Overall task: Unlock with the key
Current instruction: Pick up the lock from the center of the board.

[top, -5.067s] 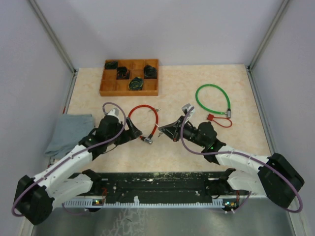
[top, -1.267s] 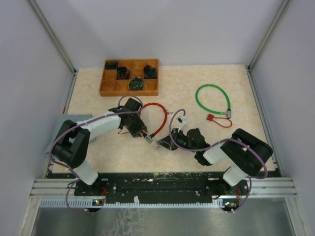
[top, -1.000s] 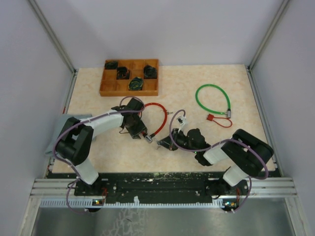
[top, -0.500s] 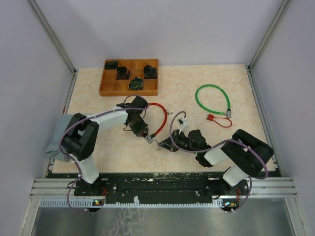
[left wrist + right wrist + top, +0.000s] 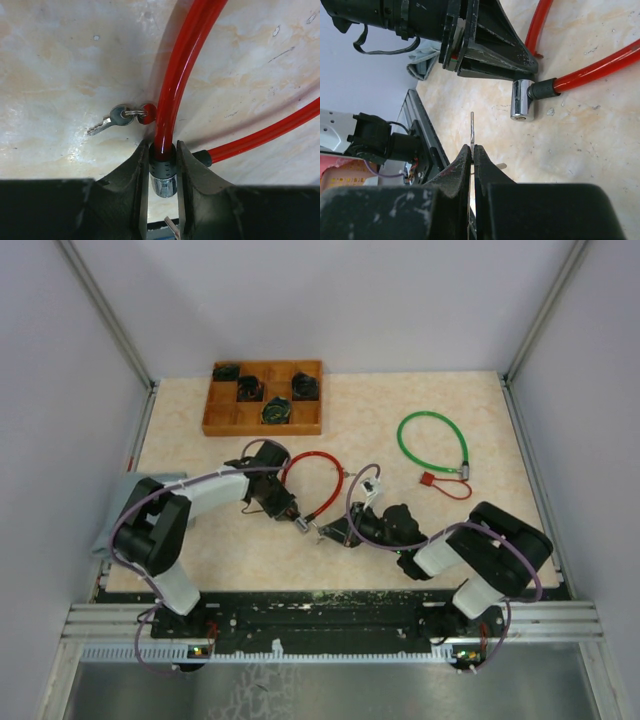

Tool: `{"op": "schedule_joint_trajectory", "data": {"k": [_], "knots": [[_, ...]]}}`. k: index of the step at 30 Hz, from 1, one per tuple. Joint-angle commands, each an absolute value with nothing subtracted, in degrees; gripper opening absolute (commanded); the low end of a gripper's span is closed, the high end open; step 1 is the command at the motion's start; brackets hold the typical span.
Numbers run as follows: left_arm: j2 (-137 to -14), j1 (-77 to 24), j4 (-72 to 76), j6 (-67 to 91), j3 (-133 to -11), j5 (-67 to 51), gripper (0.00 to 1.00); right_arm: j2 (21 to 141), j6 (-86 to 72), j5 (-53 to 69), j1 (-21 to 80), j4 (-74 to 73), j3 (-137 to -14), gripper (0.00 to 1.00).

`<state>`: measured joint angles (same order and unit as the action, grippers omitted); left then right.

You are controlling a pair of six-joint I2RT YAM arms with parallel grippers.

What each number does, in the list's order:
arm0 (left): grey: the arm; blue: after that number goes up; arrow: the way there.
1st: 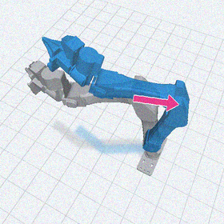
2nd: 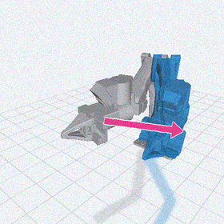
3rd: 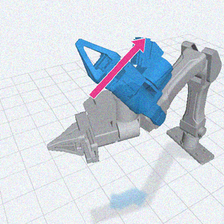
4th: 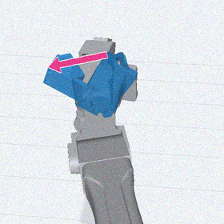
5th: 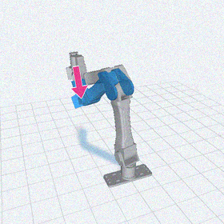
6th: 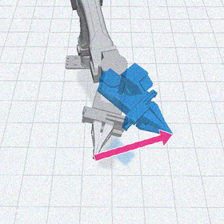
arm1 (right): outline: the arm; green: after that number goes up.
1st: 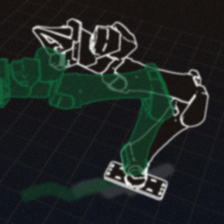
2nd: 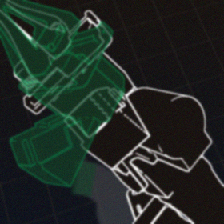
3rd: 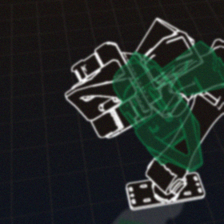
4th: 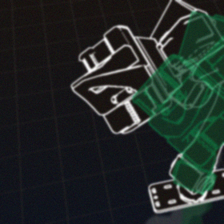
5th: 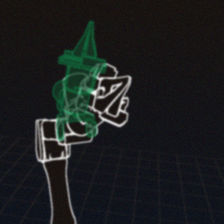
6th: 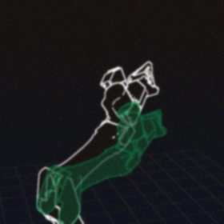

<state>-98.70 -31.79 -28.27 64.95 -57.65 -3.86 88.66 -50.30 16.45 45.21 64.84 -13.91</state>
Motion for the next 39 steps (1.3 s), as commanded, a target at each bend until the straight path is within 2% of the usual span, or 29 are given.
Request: {"op": "schedule_joint_trajectory", "data": {"k": [1,9,15,28,39], "knots": [[-94.4,-29.8,-21.8,68.0,-53.9,-10.0,0.0,91.0,-53.4,17.5,46.1,71.8,-15.2,0.0],[-88.7,-26.1,-16.1,69.6,-47.8,-13.8,0.0,96.4,-56.2,18.0,46.6,74.8,-16.4,0.0],[-89.2,-24.7,-12.1,70.0,-45.6,-18.9,0.0,99.2,-58.1,18.2,46.6,74.5,-18.5,0.0],[-90.4,-24.0,-8.3,71.1,-44.0,-22.5,0.0,98.0,-58.5,15.1,46.6,67.3,-19.4,0.0],[-90.0,-23.9,-8.2,71.1,-43.5,-22.2,0.0,95.4,-58.0,14.2,46.6,67.3,-18.8,0.0]]}}
